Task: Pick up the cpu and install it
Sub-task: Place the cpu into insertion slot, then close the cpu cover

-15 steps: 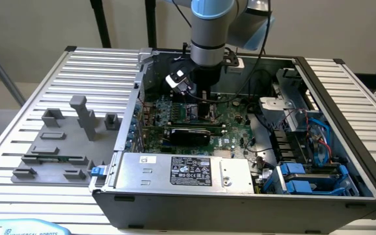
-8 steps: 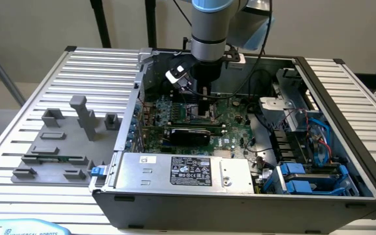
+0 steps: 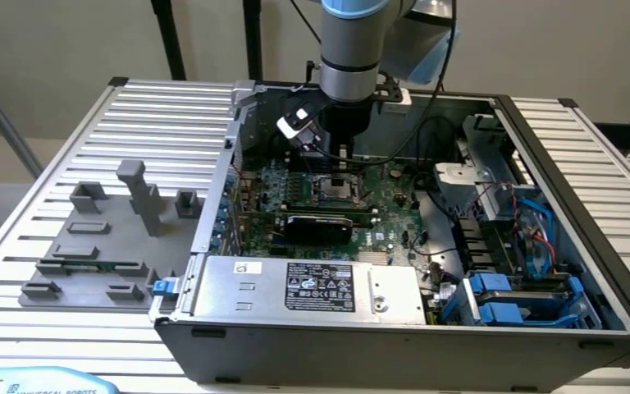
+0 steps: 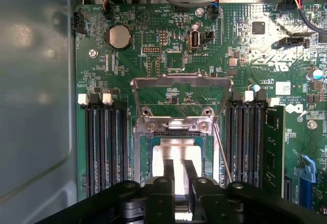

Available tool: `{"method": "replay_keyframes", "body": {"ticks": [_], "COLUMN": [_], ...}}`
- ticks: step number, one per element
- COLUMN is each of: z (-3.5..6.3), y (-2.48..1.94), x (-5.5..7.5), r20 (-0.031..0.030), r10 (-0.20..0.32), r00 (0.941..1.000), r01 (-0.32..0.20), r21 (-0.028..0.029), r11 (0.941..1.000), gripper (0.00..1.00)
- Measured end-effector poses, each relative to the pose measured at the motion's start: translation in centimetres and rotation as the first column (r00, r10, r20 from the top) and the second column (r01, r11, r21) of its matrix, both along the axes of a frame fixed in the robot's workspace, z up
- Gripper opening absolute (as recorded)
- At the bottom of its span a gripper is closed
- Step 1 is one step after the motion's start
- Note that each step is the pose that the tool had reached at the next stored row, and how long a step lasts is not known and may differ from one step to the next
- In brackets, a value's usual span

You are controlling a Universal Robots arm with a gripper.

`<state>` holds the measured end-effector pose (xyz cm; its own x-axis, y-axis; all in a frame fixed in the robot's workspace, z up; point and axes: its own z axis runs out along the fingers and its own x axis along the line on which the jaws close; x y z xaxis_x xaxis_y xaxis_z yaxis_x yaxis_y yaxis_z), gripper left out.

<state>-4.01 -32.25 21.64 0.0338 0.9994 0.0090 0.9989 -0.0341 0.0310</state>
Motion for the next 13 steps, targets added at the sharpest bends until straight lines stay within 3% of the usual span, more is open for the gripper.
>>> {"method": "replay_keyframes", "body": {"ticks": [3,13], "z": [0.0,0.0], "y": [0.0,0.0], "x": [0.0,0.0], "r20": [0.0,0.0], "r10": [0.0,0.0], "r00": [1.0,1.0], "r01": [0.0,0.0], "r21": [0.0,0.0], "r11": [1.0,1.0], "gripper": [0.11,0.11]}}
